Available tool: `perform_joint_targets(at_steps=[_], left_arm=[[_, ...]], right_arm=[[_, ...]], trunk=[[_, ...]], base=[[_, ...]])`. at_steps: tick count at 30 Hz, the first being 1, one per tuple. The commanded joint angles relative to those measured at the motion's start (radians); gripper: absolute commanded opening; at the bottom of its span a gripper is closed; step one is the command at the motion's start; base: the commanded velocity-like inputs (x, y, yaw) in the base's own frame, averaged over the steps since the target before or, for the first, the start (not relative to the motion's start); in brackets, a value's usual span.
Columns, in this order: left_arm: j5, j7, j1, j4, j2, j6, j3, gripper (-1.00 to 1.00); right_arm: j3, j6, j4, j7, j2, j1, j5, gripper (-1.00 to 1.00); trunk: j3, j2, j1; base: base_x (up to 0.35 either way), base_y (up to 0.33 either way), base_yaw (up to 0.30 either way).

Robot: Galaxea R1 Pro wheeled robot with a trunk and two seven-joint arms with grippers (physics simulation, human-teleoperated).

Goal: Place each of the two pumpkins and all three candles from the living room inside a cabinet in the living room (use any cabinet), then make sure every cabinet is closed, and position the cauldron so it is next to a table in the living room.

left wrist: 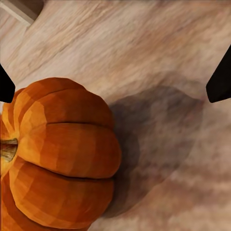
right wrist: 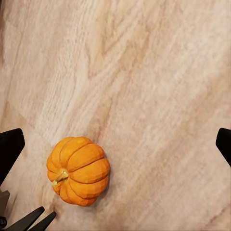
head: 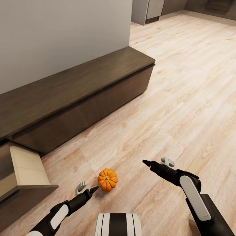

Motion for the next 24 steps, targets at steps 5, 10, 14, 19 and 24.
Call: perform_joint_targets(at_steps=[5,10,14,19,24], left_arm=[[0.011,0.000,-0.001,-0.002,0.001,0.005,-0.004,1.00],[0.010,0.000,-0.001,-0.002,0.001,0.005,-0.004,1.00],[0.010,0.000,-0.001,-0.002,0.001,0.005,-0.004,1.00],[0.010,0.000,-0.001,-0.002,0.001,0.005,-0.004,1.00],[0.010,0.000,0.000,-0.002,0.001,0.005,-0.004,1.00]], right_arm=[[0.001,0.001,-0.001,-0.010,-0.001,0.000,-0.010,1.00],[0.001,0.000,-0.001,-0.010,0.000,0.000,-0.010,1.00],[0.001,0.000,-0.001,-0.010,-0.001,0.000,-0.010,1.00],[0.001,0.000,-0.002,-0.010,-0.001,0.000,-0.010,1.00],[0.001,0.000,-0.001,-0.010,0.000,0.000,-0.010,1.00]], trunk=[[-0.001,0.000,0.000],[-0.001,0.000,0.000],[-0.001,0.000,0.000],[-0.001,0.000,0.000],[-0.001,0.000,0.000]], base=[[0.000,0.000,0.000],[0.000,0.000,0.000],[0.087,0.000,0.000],[0.029,0.000,0.000],[0.003,0.000,0.000]])
